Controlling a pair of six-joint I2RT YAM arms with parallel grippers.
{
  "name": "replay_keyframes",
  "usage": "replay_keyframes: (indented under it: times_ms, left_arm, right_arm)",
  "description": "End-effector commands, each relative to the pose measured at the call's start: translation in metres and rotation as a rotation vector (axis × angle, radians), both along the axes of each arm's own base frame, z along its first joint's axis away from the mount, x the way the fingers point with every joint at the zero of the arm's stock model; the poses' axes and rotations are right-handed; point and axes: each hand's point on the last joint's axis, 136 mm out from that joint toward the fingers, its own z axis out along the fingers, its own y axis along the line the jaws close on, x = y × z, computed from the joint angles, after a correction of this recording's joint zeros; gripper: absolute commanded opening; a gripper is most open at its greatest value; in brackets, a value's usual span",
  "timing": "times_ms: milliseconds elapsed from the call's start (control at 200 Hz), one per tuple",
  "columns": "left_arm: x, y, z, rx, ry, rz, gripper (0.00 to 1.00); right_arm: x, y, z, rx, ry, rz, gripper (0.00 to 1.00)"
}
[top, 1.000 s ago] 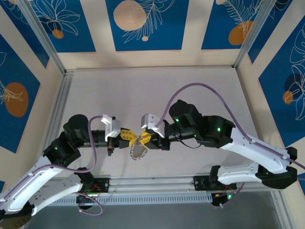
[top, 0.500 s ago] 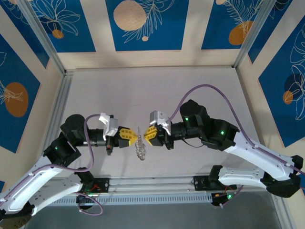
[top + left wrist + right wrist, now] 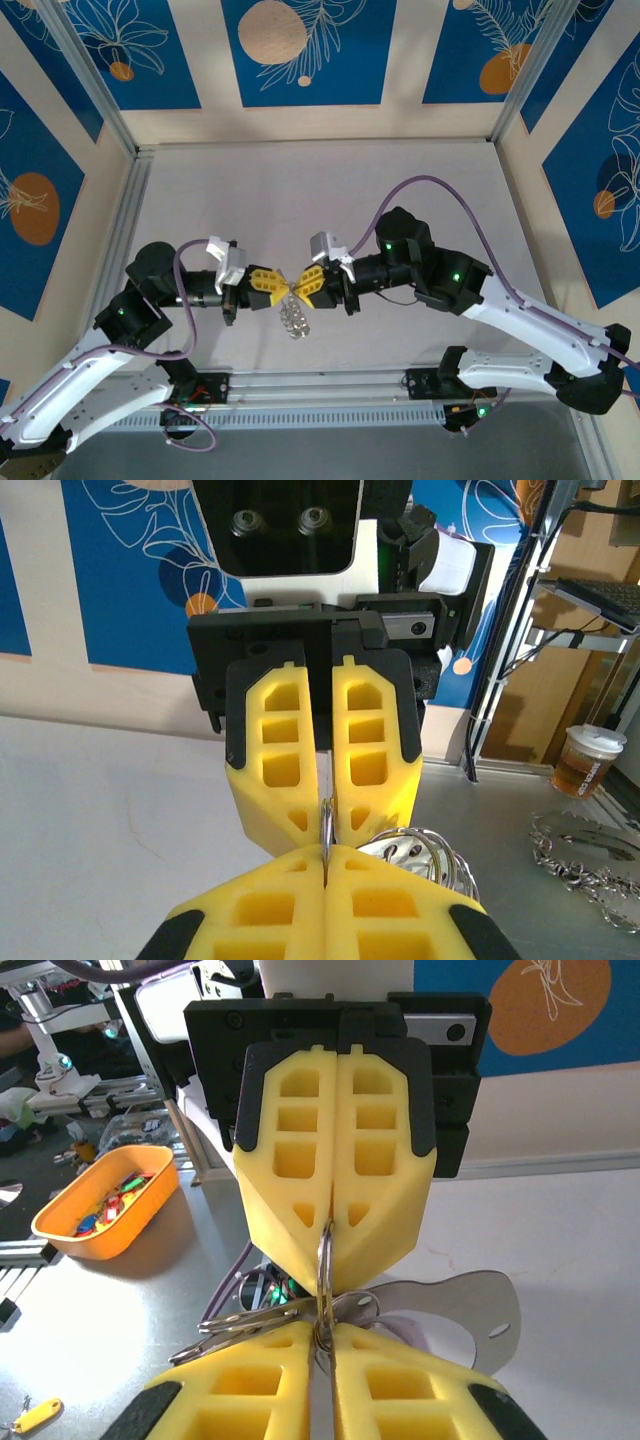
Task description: Put the keys on the keyring
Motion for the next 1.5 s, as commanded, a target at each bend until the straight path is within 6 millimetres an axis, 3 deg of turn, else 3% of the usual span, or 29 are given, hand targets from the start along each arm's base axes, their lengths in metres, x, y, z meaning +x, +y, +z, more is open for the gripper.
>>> replay_keyframes:
  times_ms: [0,540,1141,1286,1496]
  left_arm:
    - [-0.006,0.003,0.016,-0.067,-0.033,-0.031,0.00]
    - [0.004,0.001,0.016,-0.133,-0.001,0.010,0.00]
    - [0.003,-0.002,0.004,-0.160,0.091,-0.027,0.00]
    - [0.029,0.004,-0.013,-0.061,0.097,0.161,0.00]
    - [0.061,0.009,-0.057,0.108,0.171,0.341,0.00]
  right_arm:
    - [0.001,0.004,0.005,0.044,0.007,0.017,0.11]
    - [0.007,0.004,0.010,0.135,-0.011,-0.012,0.00]
    - [0.005,-0.007,0.026,0.264,-0.064,-0.035,0.01]
    - [0.018,-0.011,0.013,0.204,-0.043,-0.118,0.06]
    - [0.068,-0.041,-0.028,0.117,0.051,-0.396,0.28]
